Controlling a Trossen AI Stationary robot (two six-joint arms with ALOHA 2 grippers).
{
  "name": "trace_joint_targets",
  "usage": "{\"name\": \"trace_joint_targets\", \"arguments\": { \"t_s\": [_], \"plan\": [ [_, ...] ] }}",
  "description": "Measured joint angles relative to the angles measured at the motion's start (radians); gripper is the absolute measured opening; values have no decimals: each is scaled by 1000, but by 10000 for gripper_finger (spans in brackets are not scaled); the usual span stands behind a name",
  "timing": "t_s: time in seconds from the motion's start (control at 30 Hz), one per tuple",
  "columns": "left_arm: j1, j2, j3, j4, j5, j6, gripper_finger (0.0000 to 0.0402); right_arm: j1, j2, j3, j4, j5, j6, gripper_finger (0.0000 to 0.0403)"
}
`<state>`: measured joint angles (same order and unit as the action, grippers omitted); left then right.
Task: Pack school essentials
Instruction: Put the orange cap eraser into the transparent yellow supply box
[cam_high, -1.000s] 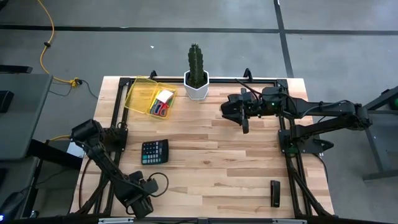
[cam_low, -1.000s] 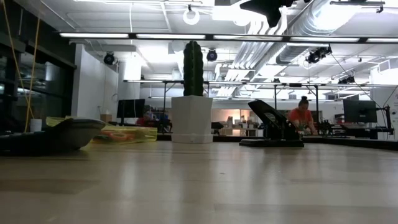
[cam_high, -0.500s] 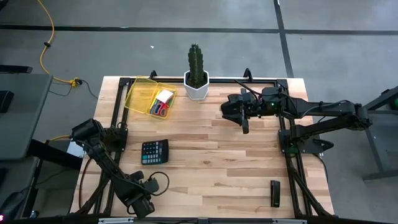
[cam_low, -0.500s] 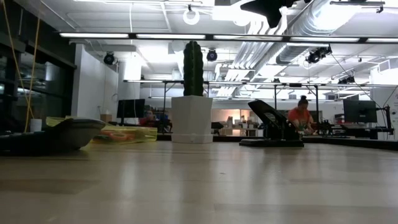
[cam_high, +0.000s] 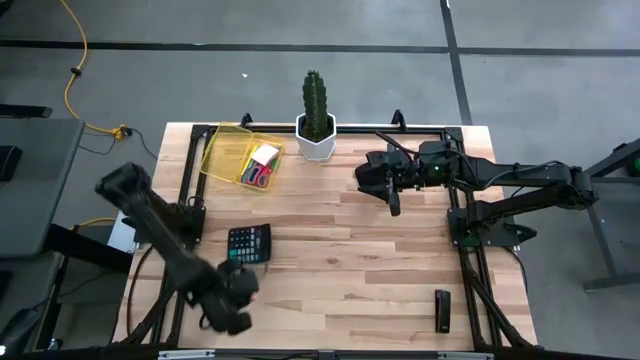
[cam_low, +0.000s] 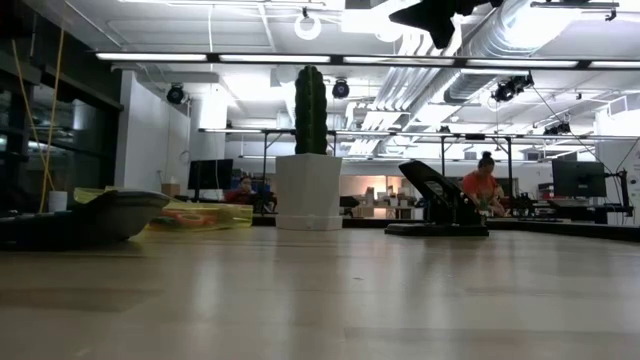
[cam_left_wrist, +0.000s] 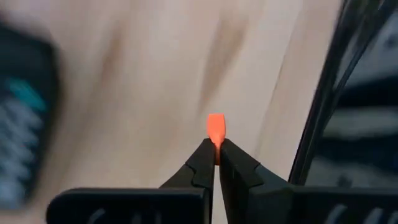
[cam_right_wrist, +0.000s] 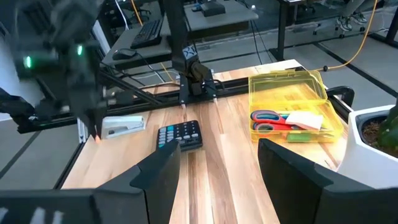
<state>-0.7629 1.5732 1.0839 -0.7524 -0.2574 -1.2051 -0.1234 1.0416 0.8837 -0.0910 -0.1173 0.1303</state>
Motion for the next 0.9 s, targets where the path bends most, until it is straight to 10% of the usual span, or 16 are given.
{"name": "trace_joint_targets", "arguments": {
  "t_s": [0.33, 0.63, 0.9],
  "plan": [
    [422, -336, 2, 209, -300, 596, 0, 0, 0, 0, 1, -6, 0, 206],
    [852, -364, -190, 1020, 218, 921, 0, 0, 0, 0, 16, -7, 3, 206],
    [926, -350, -324, 1240, 304, 895, 0, 0, 24, 2, 199, 5, 49, 206]
  ]
}}
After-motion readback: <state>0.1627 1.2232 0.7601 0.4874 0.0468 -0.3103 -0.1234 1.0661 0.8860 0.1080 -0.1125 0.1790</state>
